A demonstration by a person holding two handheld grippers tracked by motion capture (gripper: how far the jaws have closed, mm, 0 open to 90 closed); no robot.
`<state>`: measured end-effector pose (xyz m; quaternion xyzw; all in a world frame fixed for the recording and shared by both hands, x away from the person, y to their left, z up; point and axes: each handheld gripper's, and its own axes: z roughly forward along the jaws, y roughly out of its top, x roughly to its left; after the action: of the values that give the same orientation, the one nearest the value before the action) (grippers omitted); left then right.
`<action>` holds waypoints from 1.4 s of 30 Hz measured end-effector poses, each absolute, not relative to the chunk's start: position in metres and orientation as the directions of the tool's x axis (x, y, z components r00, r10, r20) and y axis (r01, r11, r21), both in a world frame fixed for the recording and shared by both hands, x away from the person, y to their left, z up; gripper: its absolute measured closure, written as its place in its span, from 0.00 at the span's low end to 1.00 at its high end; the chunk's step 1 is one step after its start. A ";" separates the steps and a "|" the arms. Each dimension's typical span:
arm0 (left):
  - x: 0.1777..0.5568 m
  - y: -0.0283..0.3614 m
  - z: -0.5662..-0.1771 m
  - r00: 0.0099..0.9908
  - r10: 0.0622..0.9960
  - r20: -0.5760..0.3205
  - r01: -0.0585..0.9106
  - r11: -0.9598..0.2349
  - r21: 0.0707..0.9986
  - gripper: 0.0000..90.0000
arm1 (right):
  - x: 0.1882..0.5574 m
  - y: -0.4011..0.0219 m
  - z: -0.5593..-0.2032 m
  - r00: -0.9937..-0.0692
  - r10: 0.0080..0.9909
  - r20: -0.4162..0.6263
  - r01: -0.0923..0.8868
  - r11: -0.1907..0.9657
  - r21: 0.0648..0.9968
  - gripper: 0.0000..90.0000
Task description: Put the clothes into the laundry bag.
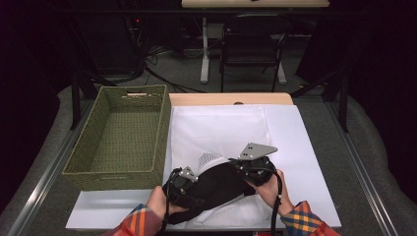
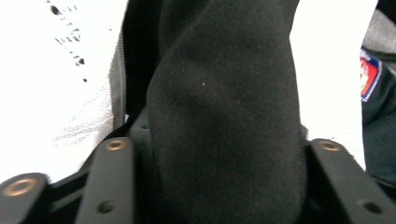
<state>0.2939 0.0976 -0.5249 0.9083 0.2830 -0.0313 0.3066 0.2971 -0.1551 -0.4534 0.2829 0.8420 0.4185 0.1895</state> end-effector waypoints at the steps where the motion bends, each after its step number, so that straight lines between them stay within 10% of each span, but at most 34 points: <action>1: 0.294 0.098 -0.524 0.835 0.497 -0.236 0.538 -0.648 0.539 0.60 | 0.297 -0.155 -0.454 -0.768 0.635 -0.082 0.318 0.490 0.812 0.99; 25: 0.295 0.086 -0.516 0.704 0.651 -0.285 0.671 -0.477 0.568 0.61 | 0.297 -0.154 -0.454 -0.765 0.639 -0.077 0.322 0.484 0.814 0.99; 42: 0.284 0.102 -0.511 0.774 0.600 -0.201 0.594 -0.580 0.558 0.24 | 0.298 -0.156 -0.454 -0.765 0.641 -0.069 0.328 0.479 0.814 0.99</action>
<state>0.2843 0.1018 -0.5114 0.8887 0.3358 0.0051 0.3121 0.2975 -0.1555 -0.4543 0.2883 0.8397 0.4210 0.1859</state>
